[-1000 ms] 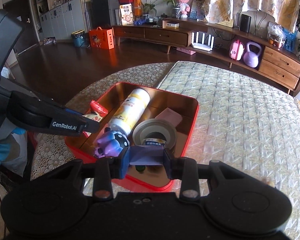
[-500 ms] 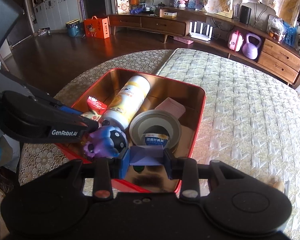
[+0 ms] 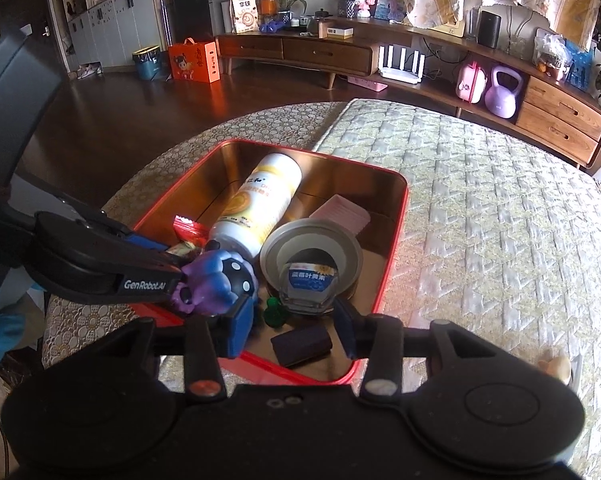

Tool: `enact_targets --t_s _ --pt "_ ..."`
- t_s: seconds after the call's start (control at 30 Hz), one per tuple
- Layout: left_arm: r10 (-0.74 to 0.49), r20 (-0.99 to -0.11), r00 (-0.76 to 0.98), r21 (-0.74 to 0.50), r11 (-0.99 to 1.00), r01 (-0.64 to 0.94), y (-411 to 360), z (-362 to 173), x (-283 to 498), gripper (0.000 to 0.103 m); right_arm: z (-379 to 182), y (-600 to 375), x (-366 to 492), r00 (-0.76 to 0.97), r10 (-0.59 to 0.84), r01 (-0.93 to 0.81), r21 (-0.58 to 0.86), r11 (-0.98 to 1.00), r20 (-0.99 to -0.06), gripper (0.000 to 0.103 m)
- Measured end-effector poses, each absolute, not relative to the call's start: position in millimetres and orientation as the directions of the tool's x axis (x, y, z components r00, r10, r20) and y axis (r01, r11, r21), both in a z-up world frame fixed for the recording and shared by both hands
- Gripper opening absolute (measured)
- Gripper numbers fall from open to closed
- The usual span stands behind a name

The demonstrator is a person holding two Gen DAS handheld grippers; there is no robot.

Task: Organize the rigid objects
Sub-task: 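Open left tool releasing red packet in box while right tool releases purple block, then withdraw both tools from the box toward the white sunglasses and beige ball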

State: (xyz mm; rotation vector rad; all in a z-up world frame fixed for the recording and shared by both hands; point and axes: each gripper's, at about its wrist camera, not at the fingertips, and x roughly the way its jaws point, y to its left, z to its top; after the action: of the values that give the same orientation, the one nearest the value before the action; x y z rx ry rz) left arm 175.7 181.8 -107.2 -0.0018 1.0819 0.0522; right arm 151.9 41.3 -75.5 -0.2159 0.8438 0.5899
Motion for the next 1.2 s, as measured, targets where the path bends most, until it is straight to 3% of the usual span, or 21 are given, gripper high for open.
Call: enact_targets --t_s 0.37,0.5,0.6,0.7,0.77,0.83,1.0,1.2 --pt "0.063 -0.878 0.475 0.042 0.998 -0.055 180.0 -104.2 164.9 0.019 -66.7 34.0 144.7 0.523 0.432 -0.575 0.07 0.815 -0.735 0.055" --pt "0.072 -0.872 0.484 0.053 0.997 -0.053 178.3 -100.5 159.6 0.019 -62.0 32.7 139.6 0.531 0.448 -0.586 0.07 0.807 -0.719 0.065" --pt "0.081 -0.867 0.492 0.059 0.996 -0.061 177.2 -96.4 156.5 0.019 -58.4 32.1 134.7 0.534 0.455 -0.594 0.067 0.802 -0.713 0.066" --pt "0.074 -0.861 0.502 0.048 0.997 -0.066 176.7 -91.6 152.5 0.029 -53.2 28.4 130.2 0.538 0.465 -0.593 0.077 0.802 -0.703 0.068" --pt "0.064 -0.851 0.521 0.038 0.997 -0.061 176.0 -86.6 147.5 0.045 -47.8 23.9 124.8 0.54 0.475 -0.596 0.084 0.799 -0.695 0.07" --pt "0.038 -0.845 0.533 0.008 0.998 -0.057 175.8 -81.7 142.4 0.053 -41.8 17.3 118.4 0.546 0.485 -0.6 0.086 0.796 -0.683 0.076" --pt "0.045 -0.815 0.578 0.013 0.998 -0.059 169.1 -68.6 129.6 0.065 -27.7 -6.7 105.7 0.564 0.506 -0.593 0.106 0.798 -0.653 0.083" --pt "0.027 -0.788 0.615 -0.015 0.998 -0.063 160.1 -54.3 115.2 0.065 -15.4 -42.3 93.1 0.595 0.519 -0.568 0.136 0.811 -0.614 0.098"
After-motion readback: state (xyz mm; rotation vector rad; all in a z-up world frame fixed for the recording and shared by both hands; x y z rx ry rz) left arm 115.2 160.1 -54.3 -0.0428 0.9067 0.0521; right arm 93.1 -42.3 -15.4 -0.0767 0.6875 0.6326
